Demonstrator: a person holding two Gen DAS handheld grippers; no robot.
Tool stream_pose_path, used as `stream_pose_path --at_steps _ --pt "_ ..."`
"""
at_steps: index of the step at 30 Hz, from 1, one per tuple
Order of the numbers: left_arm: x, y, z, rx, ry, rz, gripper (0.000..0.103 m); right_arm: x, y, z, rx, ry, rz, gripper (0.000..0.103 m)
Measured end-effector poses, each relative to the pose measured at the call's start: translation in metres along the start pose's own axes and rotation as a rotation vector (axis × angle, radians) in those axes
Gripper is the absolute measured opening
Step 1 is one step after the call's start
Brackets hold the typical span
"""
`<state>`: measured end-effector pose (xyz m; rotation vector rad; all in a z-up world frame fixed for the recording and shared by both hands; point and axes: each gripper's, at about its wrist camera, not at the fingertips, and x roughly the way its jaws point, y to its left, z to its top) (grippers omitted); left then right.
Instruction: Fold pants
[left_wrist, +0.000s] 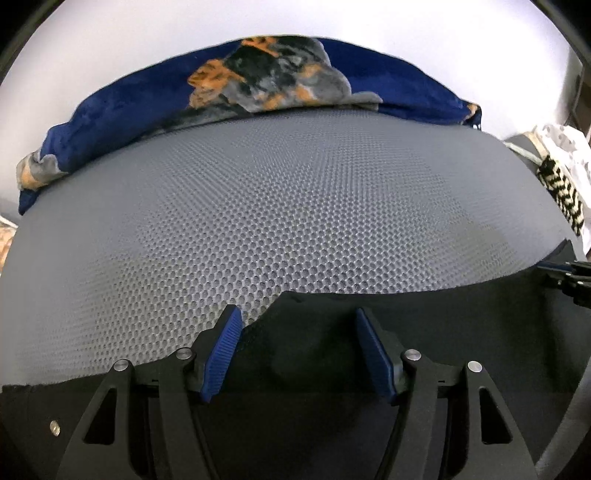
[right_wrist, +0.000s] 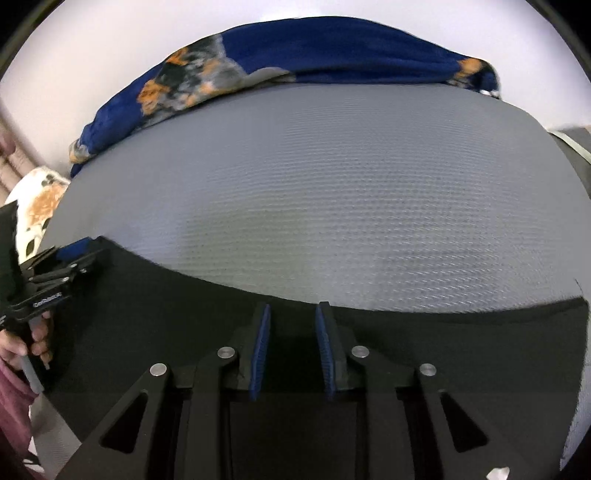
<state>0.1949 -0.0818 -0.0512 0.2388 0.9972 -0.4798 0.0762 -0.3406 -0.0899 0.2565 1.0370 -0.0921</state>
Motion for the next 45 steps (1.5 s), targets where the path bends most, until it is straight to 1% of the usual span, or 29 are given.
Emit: stream_pose_path --at_steps 3,5,7,9,13,14,16,18,21,25,27,30,33,36,39,42,45 --pt "-0.021 -0.003 -0.001 -0.001 -0.037 -0.006 0.065 -0.015 -0.022 -0.007 0.033 -0.022 -0.034 0.026" --pt "-0.037 -0.01 -0.007 0.011 -0.057 -0.009 0.065 -0.025 -0.035 -0.012 0.06 -0.032 -0.034 0.027" --pt "-0.05 -0.017 -0.017 0.019 -0.071 -0.025 0.065 -0.038 -0.053 -0.024 0.091 -0.04 -0.035 0.031" --pt "-0.057 -0.025 -0.03 0.027 -0.057 -0.044 0.065 -0.045 -0.068 -0.037 0.12 -0.031 -0.041 0.032" --pt "-0.061 -0.036 -0.057 0.039 -0.017 -0.071 0.065 -0.057 -0.11 -0.067 0.202 -0.006 -0.095 0.032" --pt "-0.062 -0.037 -0.063 0.041 -0.011 -0.066 0.065 -0.063 -0.124 -0.076 0.219 -0.01 -0.116 0.032" --pt "-0.06 -0.041 -0.073 0.053 0.011 -0.05 0.065 -0.074 -0.143 -0.087 0.258 -0.019 -0.121 0.032" --pt "-0.06 -0.045 -0.08 0.054 0.025 -0.054 0.065 -0.084 -0.164 -0.095 0.301 -0.019 -0.136 0.033" --pt "-0.062 -0.053 -0.084 0.058 0.033 -0.073 0.065 -0.096 -0.195 -0.104 0.363 -0.017 -0.077 0.034" --pt "-0.062 -0.073 -0.082 0.087 0.028 -0.081 0.065 -0.101 -0.243 -0.111 0.479 0.001 0.132 0.034" --pt "-0.06 -0.082 -0.079 0.097 0.03 -0.093 0.065 -0.101 -0.261 -0.112 0.517 0.008 0.196 0.034" --pt "-0.056 -0.096 -0.078 0.118 0.035 -0.105 0.065 -0.096 -0.273 -0.111 0.529 0.022 0.235 0.034" --pt "-0.051 -0.11 -0.076 0.14 0.048 -0.116 0.065 -0.087 -0.28 -0.11 0.534 0.025 0.323 0.034" --pt "-0.046 -0.12 -0.075 0.155 0.062 -0.119 0.065 -0.082 -0.286 -0.108 0.514 0.035 0.384 0.034" --pt "-0.041 -0.123 -0.075 0.153 0.074 -0.12 0.065 -0.077 -0.288 -0.104 0.475 0.045 0.442 0.034" --pt "-0.036 -0.125 -0.076 0.154 0.089 -0.111 0.065 -0.067 -0.288 -0.102 0.455 0.066 0.537 0.034" --pt "-0.029 -0.126 -0.079 0.149 0.102 -0.104 0.065 -0.062 -0.284 -0.098 0.44 0.057 0.584 0.034"
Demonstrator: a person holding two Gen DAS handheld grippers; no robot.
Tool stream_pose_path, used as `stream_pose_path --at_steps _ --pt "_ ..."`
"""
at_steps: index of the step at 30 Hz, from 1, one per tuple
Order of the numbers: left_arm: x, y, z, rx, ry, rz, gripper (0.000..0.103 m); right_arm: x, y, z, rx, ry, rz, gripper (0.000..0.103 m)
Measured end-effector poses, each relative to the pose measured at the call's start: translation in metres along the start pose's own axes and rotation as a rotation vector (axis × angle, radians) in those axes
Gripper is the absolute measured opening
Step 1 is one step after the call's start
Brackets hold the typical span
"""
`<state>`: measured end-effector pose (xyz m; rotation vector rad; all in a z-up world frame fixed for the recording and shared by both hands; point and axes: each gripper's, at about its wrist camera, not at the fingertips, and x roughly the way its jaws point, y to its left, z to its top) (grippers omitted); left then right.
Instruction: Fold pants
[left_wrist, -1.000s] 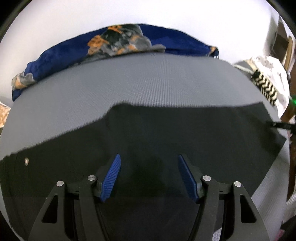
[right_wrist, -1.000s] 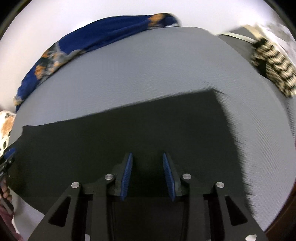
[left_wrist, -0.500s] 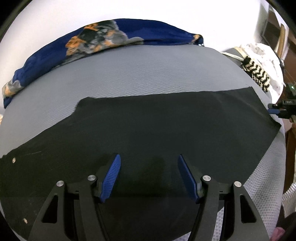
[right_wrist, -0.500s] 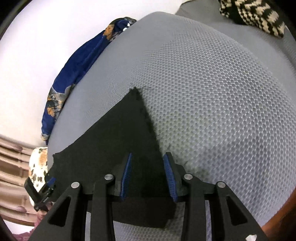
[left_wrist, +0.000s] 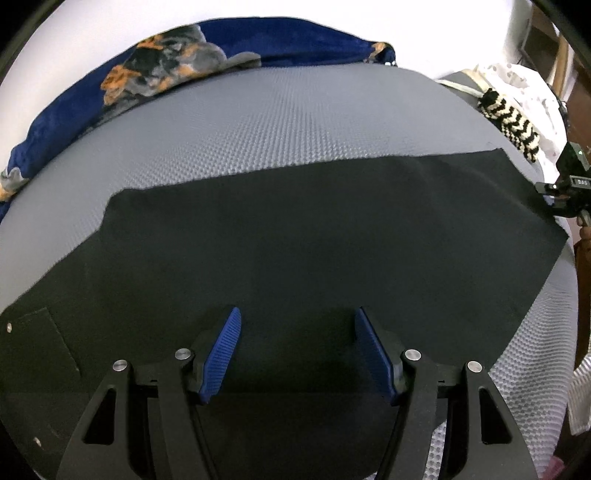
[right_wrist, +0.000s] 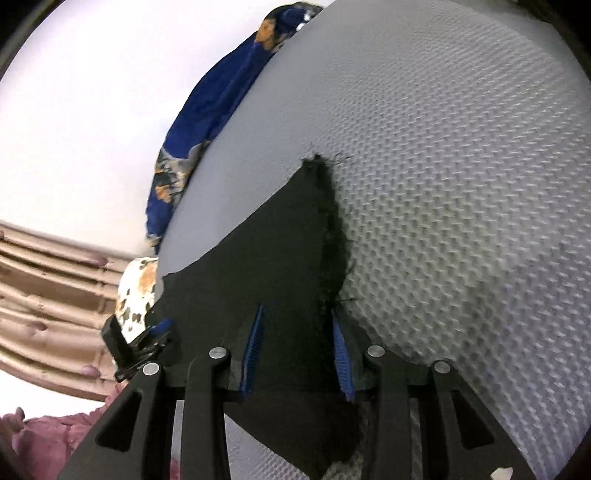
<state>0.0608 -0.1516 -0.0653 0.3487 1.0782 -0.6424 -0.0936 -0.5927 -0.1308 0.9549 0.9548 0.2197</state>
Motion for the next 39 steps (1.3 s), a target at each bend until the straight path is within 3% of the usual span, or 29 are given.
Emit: stream_pose_path --at_steps 2,5,11,16,23,29,39 --pt "0.0 -0.002 0.0 0.009 -0.008 0.008 0.065 0.008 0.001 0.001 -0.002 -0.005 0.028 0.026" --pt "0.002 -0.001 -0.001 0.005 -0.017 0.005 0.066 0.012 0.001 -0.002 0.002 -0.007 0.004 0.01" --pt "0.002 -0.001 -0.001 -0.007 -0.038 0.006 0.067 0.017 0.023 -0.008 0.028 -0.061 -0.092 0.007" --pt "-0.01 0.015 0.001 -0.094 -0.073 -0.044 0.067 0.016 0.063 -0.015 0.07 -0.11 -0.114 0.007" --pt "-0.043 0.046 -0.008 -0.139 -0.157 -0.008 0.067 0.033 0.121 -0.016 0.044 -0.098 -0.133 0.007" --pt "-0.065 0.075 -0.036 -0.175 -0.208 0.032 0.067 0.081 0.176 -0.014 0.003 -0.044 -0.096 0.007" --pt "-0.086 0.126 -0.078 -0.271 -0.24 0.055 0.067 0.2 0.253 -0.021 -0.073 0.078 -0.059 0.007"
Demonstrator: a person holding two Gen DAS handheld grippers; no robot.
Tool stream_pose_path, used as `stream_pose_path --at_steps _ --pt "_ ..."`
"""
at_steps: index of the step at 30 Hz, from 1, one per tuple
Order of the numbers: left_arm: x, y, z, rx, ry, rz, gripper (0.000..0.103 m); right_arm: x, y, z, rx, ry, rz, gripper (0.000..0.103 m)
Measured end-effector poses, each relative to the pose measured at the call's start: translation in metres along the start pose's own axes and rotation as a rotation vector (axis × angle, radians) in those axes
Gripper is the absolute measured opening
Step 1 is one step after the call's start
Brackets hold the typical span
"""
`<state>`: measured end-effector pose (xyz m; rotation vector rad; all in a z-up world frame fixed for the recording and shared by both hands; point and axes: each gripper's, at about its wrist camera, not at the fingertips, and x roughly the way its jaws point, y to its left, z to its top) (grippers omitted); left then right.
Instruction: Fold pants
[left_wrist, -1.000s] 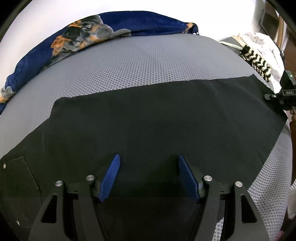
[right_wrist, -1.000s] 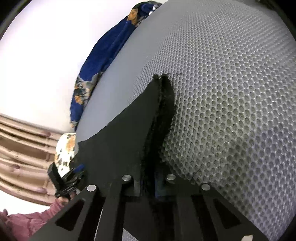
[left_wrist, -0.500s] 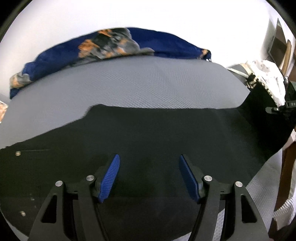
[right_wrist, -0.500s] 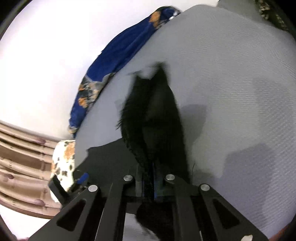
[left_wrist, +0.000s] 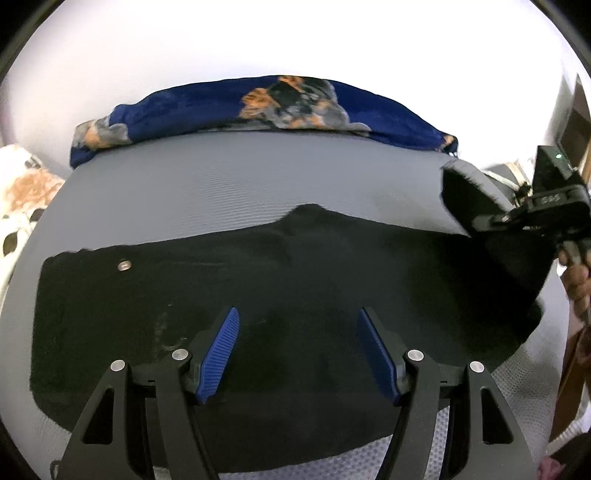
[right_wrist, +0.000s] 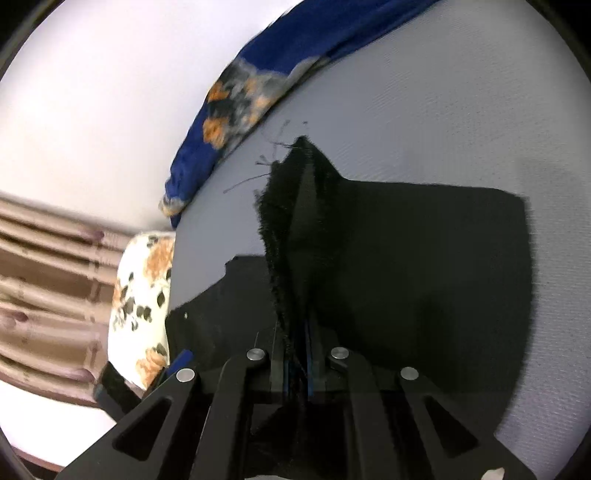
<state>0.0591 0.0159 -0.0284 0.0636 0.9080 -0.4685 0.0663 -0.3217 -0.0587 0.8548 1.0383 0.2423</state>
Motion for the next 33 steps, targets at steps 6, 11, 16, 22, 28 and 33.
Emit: stream_pose_path --at_steps 6,11,16,22,28,33 --pt "-0.014 0.027 0.0 -0.066 -0.012 -0.045 0.067 0.067 0.043 -0.017 -0.126 0.104 -0.07 0.007" --pt "-0.021 0.035 0.003 -0.082 -0.023 -0.084 0.067 0.111 0.067 -0.041 -0.281 0.185 -0.212 0.015" --pt "-0.015 0.03 0.009 -0.099 0.011 -0.171 0.067 0.109 0.081 -0.048 -0.303 0.204 -0.16 0.038" --pt "0.004 0.012 0.01 -0.144 0.13 -0.37 0.067 0.059 0.079 -0.052 -0.302 0.091 -0.178 0.046" --pt "0.042 0.001 0.013 -0.271 0.309 -0.481 0.056 0.022 0.052 -0.058 -0.22 0.019 -0.192 0.046" --pt "0.065 0.0 0.013 -0.378 0.414 -0.519 0.044 0.01 0.026 -0.061 -0.142 0.003 -0.183 0.046"
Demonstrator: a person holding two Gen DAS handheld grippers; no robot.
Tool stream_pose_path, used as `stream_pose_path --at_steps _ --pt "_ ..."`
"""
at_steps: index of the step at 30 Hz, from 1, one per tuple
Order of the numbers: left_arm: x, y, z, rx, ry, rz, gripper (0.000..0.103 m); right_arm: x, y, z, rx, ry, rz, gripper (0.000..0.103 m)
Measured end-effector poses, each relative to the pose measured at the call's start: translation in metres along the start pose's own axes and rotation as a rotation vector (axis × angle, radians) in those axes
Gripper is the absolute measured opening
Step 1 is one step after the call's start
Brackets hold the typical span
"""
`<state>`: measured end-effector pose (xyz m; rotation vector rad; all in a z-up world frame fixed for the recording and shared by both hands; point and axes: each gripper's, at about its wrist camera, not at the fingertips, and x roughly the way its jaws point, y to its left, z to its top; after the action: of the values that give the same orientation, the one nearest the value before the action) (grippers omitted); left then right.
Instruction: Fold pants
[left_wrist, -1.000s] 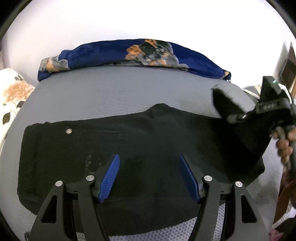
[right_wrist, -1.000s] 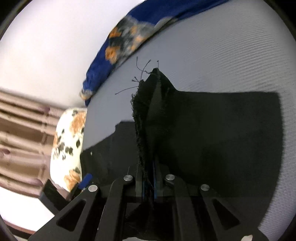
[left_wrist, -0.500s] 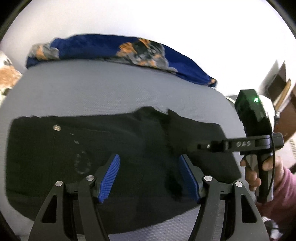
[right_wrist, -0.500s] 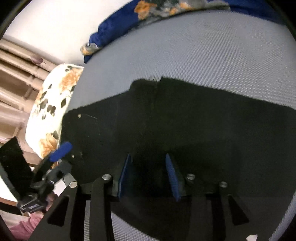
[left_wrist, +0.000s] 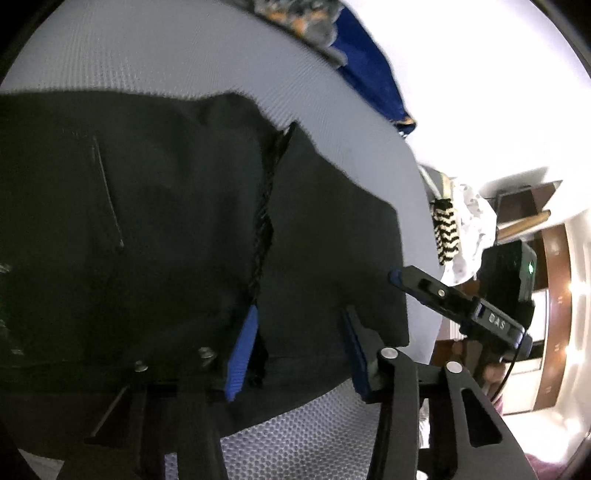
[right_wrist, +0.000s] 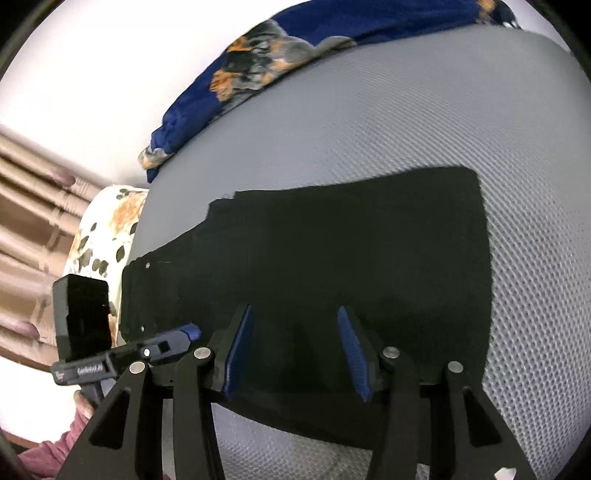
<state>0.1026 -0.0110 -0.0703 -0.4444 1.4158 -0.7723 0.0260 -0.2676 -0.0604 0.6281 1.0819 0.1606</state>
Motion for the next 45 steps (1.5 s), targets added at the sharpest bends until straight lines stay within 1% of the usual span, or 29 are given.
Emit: stream_pose_path --at_steps 4,7,8,9,10,12,13,15,17,19,21,23,24,26,27,30,31,33,34,35,37,39,40,42,45 --pt "0.012 0.007 0.001 -0.052 0.043 0.014 0.044 0.002 -0.01 -0.004 0.034 -0.001 0.01 0.046" --pt "0.017 0.009 0.0 -0.069 0.045 0.001 0.042 0.003 -0.017 -0.006 0.043 0.002 0.016 0.046" --pt "0.017 0.008 -0.001 -0.071 0.049 -0.008 0.039 0.002 -0.02 -0.007 0.045 0.003 0.018 0.046" --pt "0.02 0.006 -0.002 -0.075 0.057 -0.017 0.032 0.002 -0.022 -0.007 0.048 0.004 0.022 0.046" --pt "0.024 0.005 -0.002 -0.081 0.068 -0.017 0.028 0.003 -0.024 -0.008 0.051 0.006 0.023 0.046" --pt "0.03 0.003 -0.004 -0.074 0.081 -0.006 0.014 0.003 -0.027 -0.009 0.058 0.007 0.025 0.046" --pt "0.031 0.0 -0.005 -0.066 0.076 0.005 0.013 0.004 -0.028 -0.009 0.063 0.008 0.025 0.046" --pt "0.029 -0.009 -0.008 -0.034 0.059 0.021 0.01 0.004 -0.031 -0.009 0.07 0.007 0.024 0.046" --pt "0.021 -0.02 -0.009 -0.001 0.044 0.021 0.009 0.003 -0.033 -0.011 0.074 0.007 0.021 0.046" --pt "0.01 -0.028 -0.012 0.038 0.027 0.024 0.009 0.0 -0.034 -0.012 0.062 0.001 0.005 0.046" --pt "0.005 -0.032 -0.016 0.089 0.021 0.06 0.009 -0.002 -0.032 -0.012 0.039 -0.009 -0.03 0.046" --pt "0.01 -0.023 -0.019 0.108 0.027 0.115 0.009 -0.004 -0.027 -0.013 0.002 -0.027 -0.08 0.046" --pt "0.014 -0.019 -0.019 0.107 0.036 0.128 0.01 -0.004 -0.025 -0.014 -0.021 -0.035 -0.113 0.046" --pt "0.021 -0.016 -0.021 0.145 0.031 0.166 0.01 0.001 -0.02 -0.016 -0.08 -0.037 -0.193 0.045" --pt "0.022 -0.019 -0.023 0.166 0.02 0.18 0.012 0.004 -0.019 -0.016 -0.096 -0.033 -0.211 0.045" --pt "0.019 -0.032 -0.025 0.253 0.006 0.259 0.02 0.013 -0.01 -0.02 -0.176 -0.028 -0.286 0.046" --pt "0.016 -0.039 -0.026 0.29 -0.009 0.302 0.021 0.014 -0.007 -0.019 -0.188 -0.021 -0.294 0.046" --pt "0.008 -0.047 -0.025 0.352 -0.056 0.362 0.022 0.01 -0.005 -0.016 -0.193 -0.028 -0.29 0.045" --pt "0.005 -0.053 -0.023 0.378 -0.086 0.385 0.023 0.007 -0.004 -0.013 -0.193 -0.045 -0.293 0.045" --pt "0.001 -0.06 -0.02 0.418 -0.138 0.415 0.024 0.005 -0.003 -0.009 -0.202 -0.061 -0.305 0.045" --pt "-0.001 -0.071 -0.011 0.466 -0.203 0.437 0.029 0.001 0.001 0.001 -0.233 -0.1 -0.354 0.045" --pt "0.002 -0.079 -0.002 0.501 -0.246 0.428 0.036 0.003 0.003 0.013 -0.247 -0.118 -0.389 0.045" --pt "0.007 -0.083 0.005 0.518 -0.27 0.428 0.036 0.004 0.003 0.017 -0.248 -0.122 -0.396 0.045" --pt "0.016 -0.084 0.015 0.541 -0.273 0.426 0.037 0.009 0.002 0.026 -0.258 -0.127 -0.425 0.045" --pt "0.036 -0.078 0.033 0.531 -0.231 0.433 0.037 0.019 -0.002 0.036 -0.261 -0.122 -0.464 0.044"
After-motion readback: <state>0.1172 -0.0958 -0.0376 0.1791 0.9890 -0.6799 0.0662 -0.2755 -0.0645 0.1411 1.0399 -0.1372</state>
